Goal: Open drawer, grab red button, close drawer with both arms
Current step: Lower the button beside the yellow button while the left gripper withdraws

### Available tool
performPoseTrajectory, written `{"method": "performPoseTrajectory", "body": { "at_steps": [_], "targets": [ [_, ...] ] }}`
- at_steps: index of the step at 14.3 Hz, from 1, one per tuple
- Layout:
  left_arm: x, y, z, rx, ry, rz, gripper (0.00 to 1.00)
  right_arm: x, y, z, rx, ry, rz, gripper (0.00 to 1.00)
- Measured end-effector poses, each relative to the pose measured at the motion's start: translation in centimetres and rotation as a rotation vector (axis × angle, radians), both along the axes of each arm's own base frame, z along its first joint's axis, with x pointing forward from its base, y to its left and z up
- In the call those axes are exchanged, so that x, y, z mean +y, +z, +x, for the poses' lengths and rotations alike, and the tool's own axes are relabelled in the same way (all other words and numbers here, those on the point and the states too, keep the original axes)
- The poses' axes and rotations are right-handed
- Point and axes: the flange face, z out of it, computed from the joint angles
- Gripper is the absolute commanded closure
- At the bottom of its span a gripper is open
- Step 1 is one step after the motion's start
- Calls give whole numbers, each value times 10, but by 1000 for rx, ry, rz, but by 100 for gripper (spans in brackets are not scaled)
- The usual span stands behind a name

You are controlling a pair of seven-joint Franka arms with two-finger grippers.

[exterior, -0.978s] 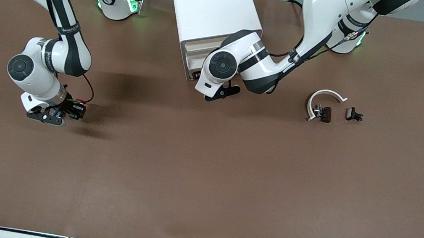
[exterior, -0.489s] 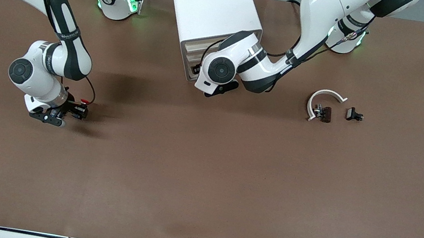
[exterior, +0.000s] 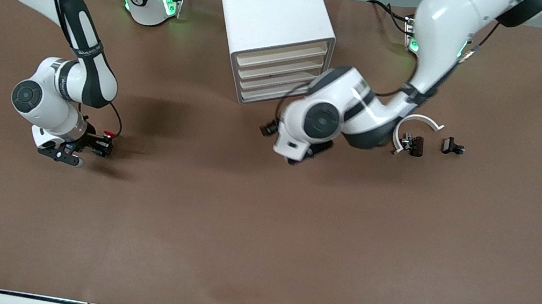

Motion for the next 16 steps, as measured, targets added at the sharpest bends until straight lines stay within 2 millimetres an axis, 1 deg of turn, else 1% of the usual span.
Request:
{"method": "performPoseTrajectory", "body": {
  "at_steps": [1, 2, 3, 4, 5, 6, 9, 11, 13, 14, 16],
  "targets": [
    [29, 15, 19, -22, 19, 17, 0, 0, 0, 1, -1, 1, 0, 100],
    [55, 29, 33, -42, 21, 36, 0, 0, -1, 2, -1, 1, 0, 100],
    [76, 42, 41, -56, 14, 54, 0, 1, -3, 2, 1, 1, 0, 100],
    [93, 53, 45, -62, 0, 69, 0, 1, -5, 2, 3, 1, -1, 100],
    [109, 63, 48, -67, -26, 80, 0, 1, -6, 3, 4, 2, -1, 55],
    [124, 73, 50, -72, -63, 85, 0, 1, -6, 4, 4, 2, -1, 1],
    [192, 101, 63, -84, -205, 55, 0, 1, -7, 5, 3, 2, -1, 0],
    [239, 122, 65, -84, -322, 48, 0, 3, -5, 9, -3, 5, 1, 0],
    [280, 151, 58, -87, -426, 50, 0, 6, 1, 14, -10, 10, 3, 0],
    [299, 168, 51, -98, -468, 46, 0, 6, 5, 18, -12, 11, 5, 0],
    [335, 200, 29, -134, -529, 40, 0, 7, 22, 25, 8, 14, 13, 0]
  ]
}}
